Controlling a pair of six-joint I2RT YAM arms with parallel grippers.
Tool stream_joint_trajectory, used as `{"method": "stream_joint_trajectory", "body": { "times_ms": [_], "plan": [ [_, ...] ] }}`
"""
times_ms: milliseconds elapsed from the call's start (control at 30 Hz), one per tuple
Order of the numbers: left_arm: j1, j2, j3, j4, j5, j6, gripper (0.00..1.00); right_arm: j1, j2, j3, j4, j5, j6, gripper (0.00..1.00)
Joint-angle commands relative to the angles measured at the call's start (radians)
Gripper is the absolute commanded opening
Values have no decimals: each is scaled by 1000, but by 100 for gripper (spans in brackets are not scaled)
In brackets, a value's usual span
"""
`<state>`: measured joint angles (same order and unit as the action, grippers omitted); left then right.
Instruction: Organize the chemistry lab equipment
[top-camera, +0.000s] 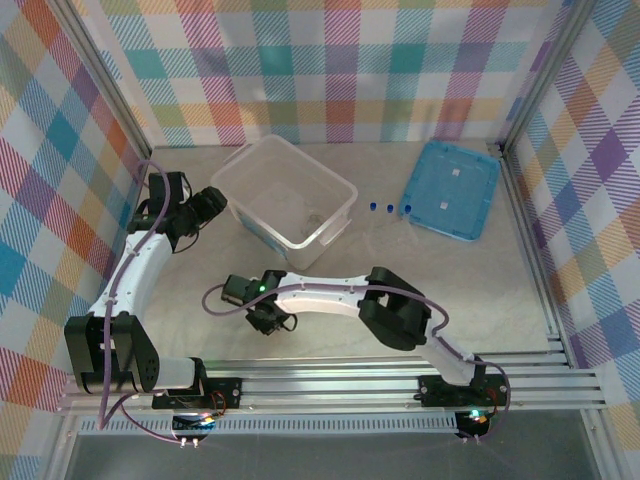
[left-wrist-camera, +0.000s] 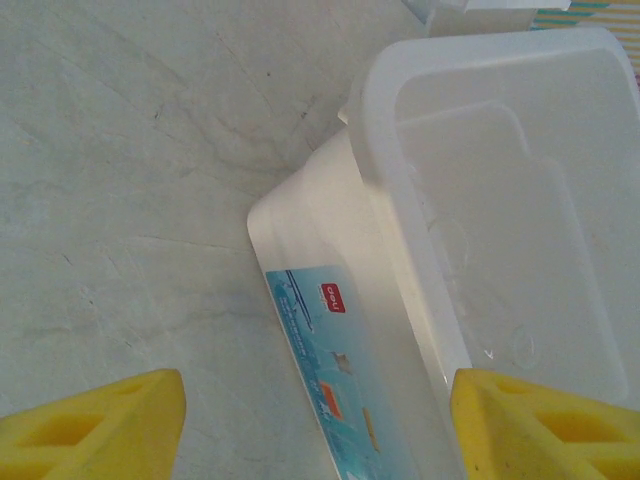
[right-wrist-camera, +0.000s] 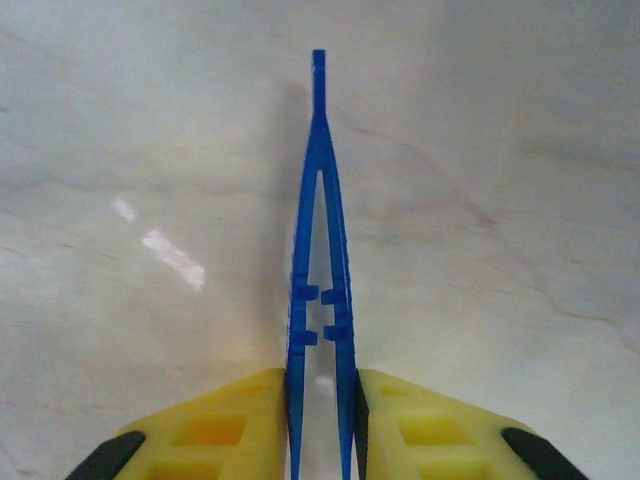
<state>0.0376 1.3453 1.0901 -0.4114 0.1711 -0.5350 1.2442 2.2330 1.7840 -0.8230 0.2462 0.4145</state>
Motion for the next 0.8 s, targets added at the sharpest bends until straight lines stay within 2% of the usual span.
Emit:
{"method": "stream_joint_trajectory", "body": {
  "times_ms": [0, 367, 600, 767],
  "plan": [
    [17, -31, -15, 17, -5, -3, 70, -26, -100, -28, 31, 25, -25, 24],
    [35, -40, -13, 17, -8, -5, 70, -47, -243, 9, 6, 68, -82, 24],
    [39, -49, -21, 31, 2, -13, 70, -100, -297, 140, -42, 69, -155, 25],
    [39, -52, -33, 47, 13, -19, 70, -162, -271, 264, -64, 76, -217, 25]
  ]
}}
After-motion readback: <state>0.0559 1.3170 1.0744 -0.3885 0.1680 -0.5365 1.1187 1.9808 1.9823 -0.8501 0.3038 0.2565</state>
